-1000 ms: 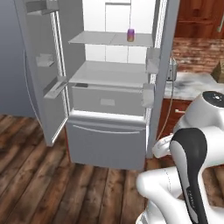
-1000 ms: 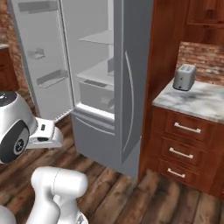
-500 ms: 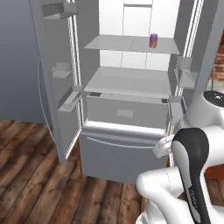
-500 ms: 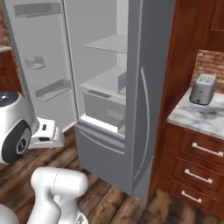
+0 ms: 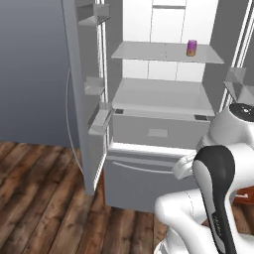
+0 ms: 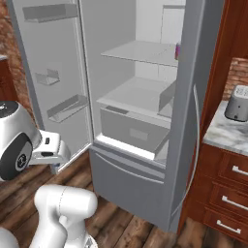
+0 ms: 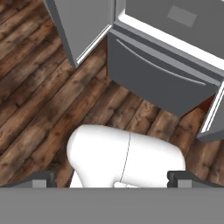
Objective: Open the fridge, grab two sodas, and place both sodas inside the bowl with ice on the dining counter.
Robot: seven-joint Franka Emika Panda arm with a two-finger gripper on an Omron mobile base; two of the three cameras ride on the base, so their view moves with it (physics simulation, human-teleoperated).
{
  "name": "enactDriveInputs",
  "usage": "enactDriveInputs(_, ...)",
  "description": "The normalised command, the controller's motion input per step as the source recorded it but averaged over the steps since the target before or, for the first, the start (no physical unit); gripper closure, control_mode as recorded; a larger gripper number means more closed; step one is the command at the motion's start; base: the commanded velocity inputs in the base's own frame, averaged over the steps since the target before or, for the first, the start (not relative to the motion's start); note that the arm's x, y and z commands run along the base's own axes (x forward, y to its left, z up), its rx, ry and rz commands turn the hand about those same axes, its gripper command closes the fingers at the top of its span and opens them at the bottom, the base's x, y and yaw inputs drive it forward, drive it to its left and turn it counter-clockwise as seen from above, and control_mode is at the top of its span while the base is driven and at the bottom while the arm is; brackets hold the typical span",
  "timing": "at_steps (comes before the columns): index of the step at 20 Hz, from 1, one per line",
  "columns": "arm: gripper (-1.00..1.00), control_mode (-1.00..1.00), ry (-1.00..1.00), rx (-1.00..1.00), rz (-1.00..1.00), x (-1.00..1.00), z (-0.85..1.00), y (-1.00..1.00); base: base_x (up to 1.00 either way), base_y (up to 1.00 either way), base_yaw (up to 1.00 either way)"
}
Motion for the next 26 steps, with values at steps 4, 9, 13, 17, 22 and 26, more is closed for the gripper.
enactDriveInputs(4, -1.00, 1.00, 0.00, 0.00, 0.00, 0.00, 0.00, 0.00, 0.50, 0.17, -0.30)
enactDriveInputs(9, -1.00, 1.00, 0.00, 0.00, 0.00, 0.00, 0.00, 0.00, 0.44, 0.03, -0.35)
enactDriveInputs(13, -1.00, 1.00, 0.00, 0.00, 0.00, 0.00, 0.00, 0.00, 0.44, 0.18, -0.39)
enactDriveInputs(17, -1.00, 1.00, 0.00, 0.00, 0.00, 0.00, 0.00, 0.00, 0.50, 0.27, -0.38)
enactDriveInputs(22, -1.00, 1.00, 0.00, 0.00, 0.00, 0.00, 0.00, 0.00, 0.51, 0.45, -0.30)
enactDriveInputs(26, -1.00, 1.00, 0.00, 0.00, 0.00, 0.00, 0.00, 0.00, 0.47, 0.50, -0.24)
